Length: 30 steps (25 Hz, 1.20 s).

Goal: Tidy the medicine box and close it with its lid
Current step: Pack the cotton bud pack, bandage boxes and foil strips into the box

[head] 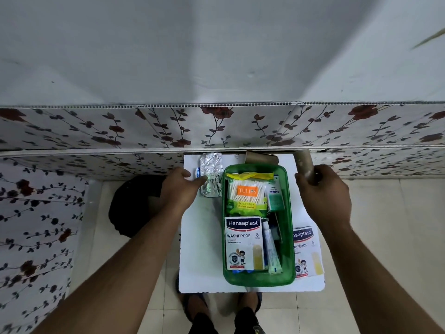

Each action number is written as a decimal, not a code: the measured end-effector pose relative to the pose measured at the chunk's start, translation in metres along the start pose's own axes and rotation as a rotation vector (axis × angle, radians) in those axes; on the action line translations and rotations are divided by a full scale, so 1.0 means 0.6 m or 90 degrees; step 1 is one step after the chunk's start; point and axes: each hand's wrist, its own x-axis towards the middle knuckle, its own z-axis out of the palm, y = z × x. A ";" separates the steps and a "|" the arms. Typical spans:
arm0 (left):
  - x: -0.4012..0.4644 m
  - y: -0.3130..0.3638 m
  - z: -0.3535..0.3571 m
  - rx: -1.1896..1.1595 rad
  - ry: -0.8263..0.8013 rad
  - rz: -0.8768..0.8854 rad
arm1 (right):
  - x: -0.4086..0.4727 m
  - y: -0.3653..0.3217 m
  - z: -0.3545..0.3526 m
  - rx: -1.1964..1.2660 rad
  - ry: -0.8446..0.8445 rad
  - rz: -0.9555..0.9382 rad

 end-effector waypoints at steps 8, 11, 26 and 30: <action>0.013 0.025 0.007 -0.028 -0.028 -0.059 | -0.029 0.001 -0.003 0.042 -0.022 -0.005; -0.005 0.013 -0.021 -0.085 0.000 -0.058 | -0.044 0.001 -0.009 0.027 0.002 -0.018; -0.194 0.022 -0.066 -0.189 -0.040 0.052 | -0.230 0.041 0.012 -0.280 0.003 -0.202; -0.206 0.020 -0.071 -0.184 -0.063 0.060 | -0.233 0.045 0.012 -0.242 0.000 -0.177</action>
